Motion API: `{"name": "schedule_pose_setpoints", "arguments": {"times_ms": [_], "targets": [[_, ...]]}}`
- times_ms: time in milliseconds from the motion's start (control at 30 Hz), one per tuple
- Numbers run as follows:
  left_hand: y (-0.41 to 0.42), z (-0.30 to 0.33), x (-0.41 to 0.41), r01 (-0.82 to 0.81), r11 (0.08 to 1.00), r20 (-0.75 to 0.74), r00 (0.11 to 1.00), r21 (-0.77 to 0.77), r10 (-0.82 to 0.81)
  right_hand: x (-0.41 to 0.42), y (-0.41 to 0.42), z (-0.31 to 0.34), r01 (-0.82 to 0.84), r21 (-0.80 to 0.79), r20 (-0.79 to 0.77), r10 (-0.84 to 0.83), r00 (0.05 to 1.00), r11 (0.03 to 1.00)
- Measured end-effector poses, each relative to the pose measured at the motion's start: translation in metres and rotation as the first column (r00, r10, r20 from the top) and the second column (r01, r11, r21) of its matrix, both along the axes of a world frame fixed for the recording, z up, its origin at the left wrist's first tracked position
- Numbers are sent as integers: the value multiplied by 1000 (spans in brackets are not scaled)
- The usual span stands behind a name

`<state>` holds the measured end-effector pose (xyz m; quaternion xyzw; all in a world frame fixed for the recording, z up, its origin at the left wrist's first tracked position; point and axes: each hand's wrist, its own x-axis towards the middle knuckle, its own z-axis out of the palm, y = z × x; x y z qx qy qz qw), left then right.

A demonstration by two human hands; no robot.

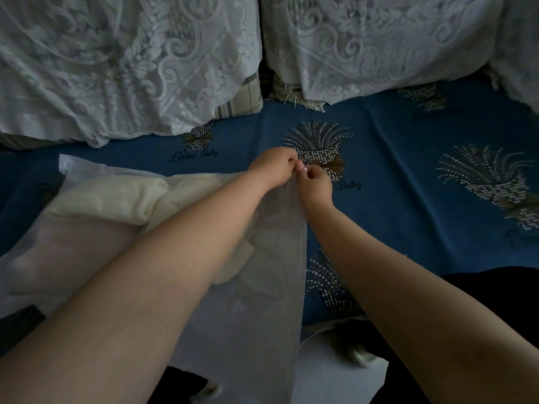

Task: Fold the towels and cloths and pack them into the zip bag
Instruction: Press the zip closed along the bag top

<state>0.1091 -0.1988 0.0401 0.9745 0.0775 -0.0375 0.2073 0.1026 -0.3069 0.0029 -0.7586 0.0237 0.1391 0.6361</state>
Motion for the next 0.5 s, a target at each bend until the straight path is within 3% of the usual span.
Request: {"name": "schedule_pose_setpoints", "arguments": {"times_ms": [200,501], "targets": [[6,4,-12,-96,993,188,976,-75,109,-4,-5,19,-110,-112,82,119,989,988],[4,11,-13,-243,964,269,926,-110,265,-64,-30,20,-264,-322,84,305,949,909]]}}
